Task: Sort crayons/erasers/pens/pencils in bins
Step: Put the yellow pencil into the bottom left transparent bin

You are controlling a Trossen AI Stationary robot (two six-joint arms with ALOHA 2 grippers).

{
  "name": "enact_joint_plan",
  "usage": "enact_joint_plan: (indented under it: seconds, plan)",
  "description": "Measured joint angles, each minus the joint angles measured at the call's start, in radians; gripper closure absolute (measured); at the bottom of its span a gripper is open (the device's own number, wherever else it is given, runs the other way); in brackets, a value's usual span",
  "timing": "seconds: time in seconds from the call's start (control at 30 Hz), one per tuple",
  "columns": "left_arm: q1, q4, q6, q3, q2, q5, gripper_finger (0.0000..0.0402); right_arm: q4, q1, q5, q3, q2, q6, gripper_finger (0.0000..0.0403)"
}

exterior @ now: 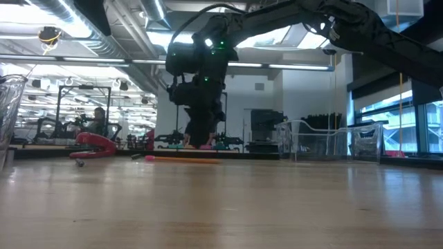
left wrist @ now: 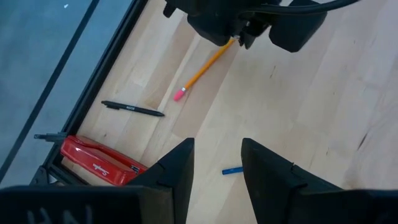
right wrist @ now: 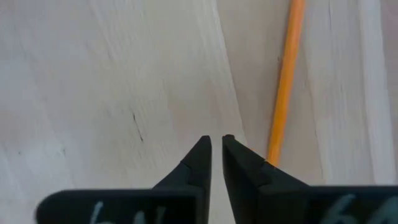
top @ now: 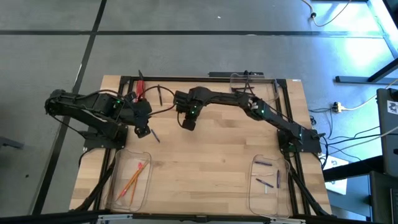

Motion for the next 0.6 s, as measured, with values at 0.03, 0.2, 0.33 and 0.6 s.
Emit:
enact_joint_plan:
  seconds: [0.03, 0.2, 0.33, 0.6]
  plan:
    - [0.0, 0.0, 0.0, 0.0, 0.0, 0.0, 0.0276, 0.001, 0.002, 0.002, 0.0, 0.0, -0.002, 0.0359]
    - [0.0, 0.0, 0.0, 0.0, 0.0, 0.0, 0.0276, 0.003, 0.003, 0.008, 0.0, 0.0, -0.002, 0.0318]
    - [0.0, 0.0, 0.0, 0.0, 0.0, 0.0, 0.0276, 0.023, 0.003, 0.014, -0.004, 0.0, 0.002, 0.0272]
    - [0.0, 0.0, 0.0, 0.0, 0.0, 0.0, 0.0276, 0.113, -0.009, 0.08, -0.009, 0.008, 0.082, 0.0234]
